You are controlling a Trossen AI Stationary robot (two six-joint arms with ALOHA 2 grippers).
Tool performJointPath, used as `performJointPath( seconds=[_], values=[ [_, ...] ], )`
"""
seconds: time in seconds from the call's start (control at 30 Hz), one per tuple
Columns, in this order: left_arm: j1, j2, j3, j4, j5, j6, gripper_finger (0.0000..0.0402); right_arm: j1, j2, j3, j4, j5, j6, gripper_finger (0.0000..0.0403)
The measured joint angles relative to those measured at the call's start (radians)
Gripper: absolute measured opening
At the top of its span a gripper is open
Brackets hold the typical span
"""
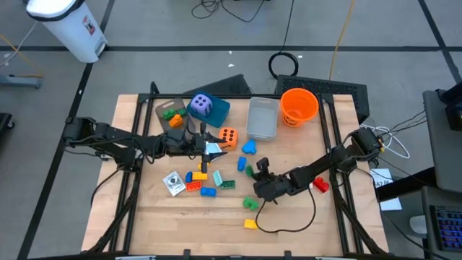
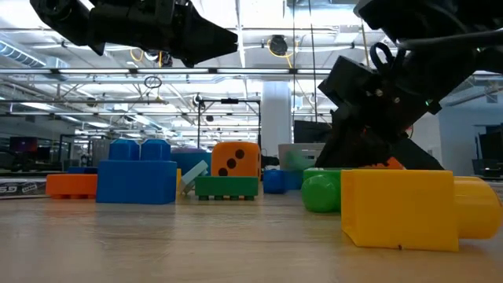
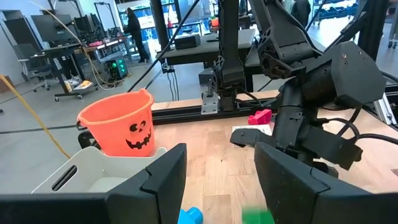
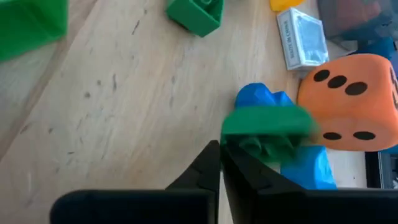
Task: Pick & Place Toys
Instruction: Put the green game piece into the black bin
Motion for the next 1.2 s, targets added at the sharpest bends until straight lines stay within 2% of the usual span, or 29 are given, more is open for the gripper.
performJointPath(
  seconds=[0.3,0.53,0.67,0.8,0.9,1.07,1.2],
  values=[
    [0.0,0.0,0.0,0.0,0.0,-0.001,0.0198,-0.01,0.0,0.0,0.007,0.002,0.05,0.0002],
    [0.0,0.0,0.0,-0.039,0.0,0.004,0.0198,-0.009,-0.035,0.0,0.082,0.0,0.051,0.0001],
    [0.012,0.0,0.0,-0.062,0.074,0.0,0.0198,-0.008,-0.113,0.0,0.103,-0.026,0.048,0.0001],
    [0.049,0.0,0.0,-0.051,0.214,-0.066,0.0198,-0.021,-0.217,0.0,0.11,-0.157,0.077,0.0001],
    [0.077,0.0,0.0,-0.052,0.276,-0.087,0.0198,-0.049,-0.286,-0.008,0.158,-0.309,0.12,0.0001],
    [0.059,0.0,0.01,-0.064,0.269,0.026,0.0198,-0.132,-0.349,-0.095,0.41,-0.588,0.256,0.0],
    [-0.012,0.0,0.08,-0.181,0.172,0.159,0.0198,-0.222,-0.355,-0.179,0.597,-0.736,0.44,0.0]
  ],
)
